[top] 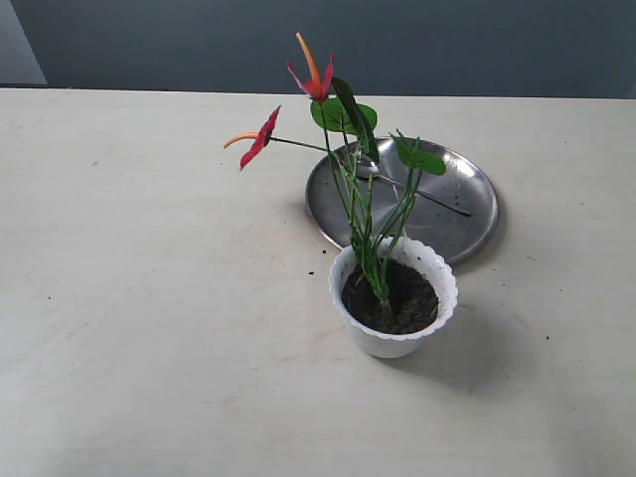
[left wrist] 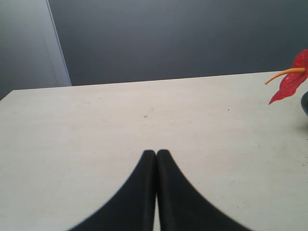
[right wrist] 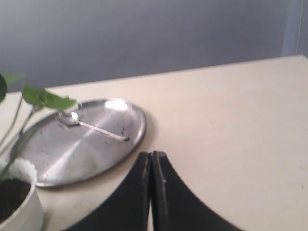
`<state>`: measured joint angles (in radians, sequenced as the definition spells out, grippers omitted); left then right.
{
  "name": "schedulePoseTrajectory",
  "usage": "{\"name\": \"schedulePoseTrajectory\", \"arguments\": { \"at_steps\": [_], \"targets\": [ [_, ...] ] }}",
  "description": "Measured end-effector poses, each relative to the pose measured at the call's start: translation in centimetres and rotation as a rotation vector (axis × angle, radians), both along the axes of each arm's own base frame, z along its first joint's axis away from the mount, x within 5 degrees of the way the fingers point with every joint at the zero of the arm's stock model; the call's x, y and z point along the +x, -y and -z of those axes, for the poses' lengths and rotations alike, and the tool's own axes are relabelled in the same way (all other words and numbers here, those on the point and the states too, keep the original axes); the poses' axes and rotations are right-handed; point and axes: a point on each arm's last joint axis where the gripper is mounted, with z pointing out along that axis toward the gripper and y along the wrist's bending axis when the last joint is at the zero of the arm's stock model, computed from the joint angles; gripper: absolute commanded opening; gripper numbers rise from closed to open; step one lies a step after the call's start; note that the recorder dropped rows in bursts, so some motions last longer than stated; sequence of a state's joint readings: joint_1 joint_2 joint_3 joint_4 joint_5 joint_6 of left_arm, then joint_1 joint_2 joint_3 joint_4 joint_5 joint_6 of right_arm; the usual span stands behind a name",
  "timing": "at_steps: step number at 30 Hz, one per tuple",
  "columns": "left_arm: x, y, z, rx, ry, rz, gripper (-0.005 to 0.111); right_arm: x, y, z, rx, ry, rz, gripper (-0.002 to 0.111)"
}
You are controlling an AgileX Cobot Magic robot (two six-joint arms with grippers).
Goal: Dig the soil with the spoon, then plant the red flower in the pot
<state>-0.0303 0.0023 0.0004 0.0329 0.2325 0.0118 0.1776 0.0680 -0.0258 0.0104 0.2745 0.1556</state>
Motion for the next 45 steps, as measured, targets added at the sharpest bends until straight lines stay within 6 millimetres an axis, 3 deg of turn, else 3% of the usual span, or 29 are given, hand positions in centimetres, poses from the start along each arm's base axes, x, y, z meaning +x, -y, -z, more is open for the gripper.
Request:
{"name": "schedulePoseTrajectory", "arguments": {
  "at_steps": [2, 10, 17, 45],
  "targets": [
    [0.0, 0.0, 0.02, 0.0, -0.002, 0.0, 0.0, -0.13, 0.04, 0.92, -0.006, -0.034, 0.004, 0.0],
    [0.0, 0.0, 0.02, 0.0, -0.002, 0.0, 0.0, -0.36, 0.09, 0.78, 0.0, -0.002, 0.004, 0.0],
    [0.0, 0.0, 0.02, 0.0, -0.002, 0.0, 0.0, -0.14, 0.04, 1.43, -0.017, -0.094, 0.003, 0.0],
    [0.0, 0.0, 0.02, 0.0, -0.002, 0.0, 0.0, -0.15, 0.04, 1.46, -0.015, -0.098, 0.003, 0.0]
  ]
}}
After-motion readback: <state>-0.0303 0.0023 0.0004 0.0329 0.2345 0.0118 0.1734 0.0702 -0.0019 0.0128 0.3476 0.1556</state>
